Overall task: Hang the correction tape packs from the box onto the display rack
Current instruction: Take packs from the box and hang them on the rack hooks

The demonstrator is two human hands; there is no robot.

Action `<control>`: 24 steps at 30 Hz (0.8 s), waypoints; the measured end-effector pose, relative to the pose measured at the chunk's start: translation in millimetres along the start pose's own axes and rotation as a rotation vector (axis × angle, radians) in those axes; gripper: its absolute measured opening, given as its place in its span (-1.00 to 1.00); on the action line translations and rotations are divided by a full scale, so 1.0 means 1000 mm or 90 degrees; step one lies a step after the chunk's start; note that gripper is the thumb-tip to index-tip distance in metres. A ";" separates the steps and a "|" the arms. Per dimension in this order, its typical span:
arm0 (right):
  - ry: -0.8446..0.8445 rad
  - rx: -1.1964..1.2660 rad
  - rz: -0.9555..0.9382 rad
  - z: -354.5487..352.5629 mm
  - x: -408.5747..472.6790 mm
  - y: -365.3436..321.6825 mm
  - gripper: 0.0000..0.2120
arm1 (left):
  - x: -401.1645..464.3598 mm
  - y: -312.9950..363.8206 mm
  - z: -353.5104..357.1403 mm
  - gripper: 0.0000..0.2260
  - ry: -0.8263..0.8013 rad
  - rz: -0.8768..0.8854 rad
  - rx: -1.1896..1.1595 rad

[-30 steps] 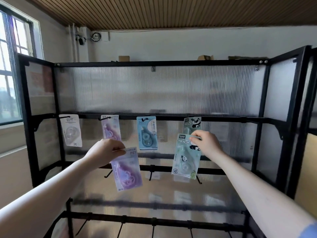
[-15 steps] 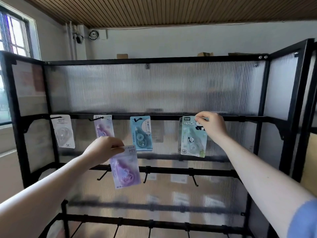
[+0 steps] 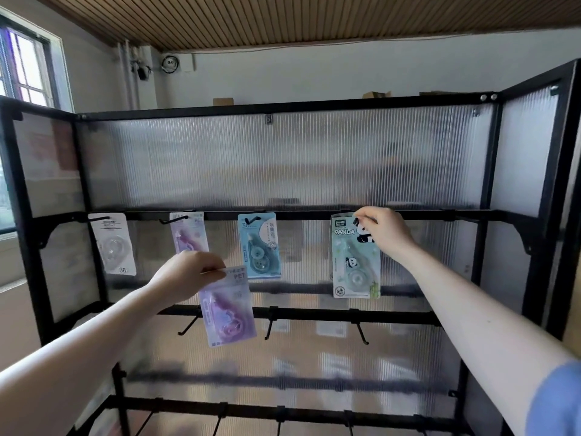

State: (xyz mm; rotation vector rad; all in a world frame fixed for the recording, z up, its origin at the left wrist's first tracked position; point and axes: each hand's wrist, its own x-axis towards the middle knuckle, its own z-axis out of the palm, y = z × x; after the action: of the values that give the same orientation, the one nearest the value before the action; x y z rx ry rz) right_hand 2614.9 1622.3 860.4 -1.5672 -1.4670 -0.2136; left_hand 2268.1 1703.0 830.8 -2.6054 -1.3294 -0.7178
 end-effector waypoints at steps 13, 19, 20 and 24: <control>0.018 -0.132 0.035 0.023 0.020 0.013 -0.69 | -0.001 -0.027 0.003 -0.83 0.010 -0.017 -0.006; 0.033 -0.146 0.038 0.031 0.022 0.015 -0.60 | -0.002 -0.037 0.006 -0.84 0.003 -0.029 -0.006; 0.038 -0.152 0.040 0.031 0.021 0.015 -0.58 | -0.002 -0.037 0.006 -0.83 0.003 -0.031 -0.008; 0.049 -0.188 0.041 0.028 0.013 0.011 -0.54 | -0.001 -0.032 0.005 -0.82 0.006 -0.024 -0.003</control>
State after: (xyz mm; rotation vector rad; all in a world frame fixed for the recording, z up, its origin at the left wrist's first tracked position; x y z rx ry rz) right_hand 2615.4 1652.4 848.3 -1.8175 -1.3682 -0.4660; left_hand 2243.8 1723.3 822.5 -2.5830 -1.3799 -0.7396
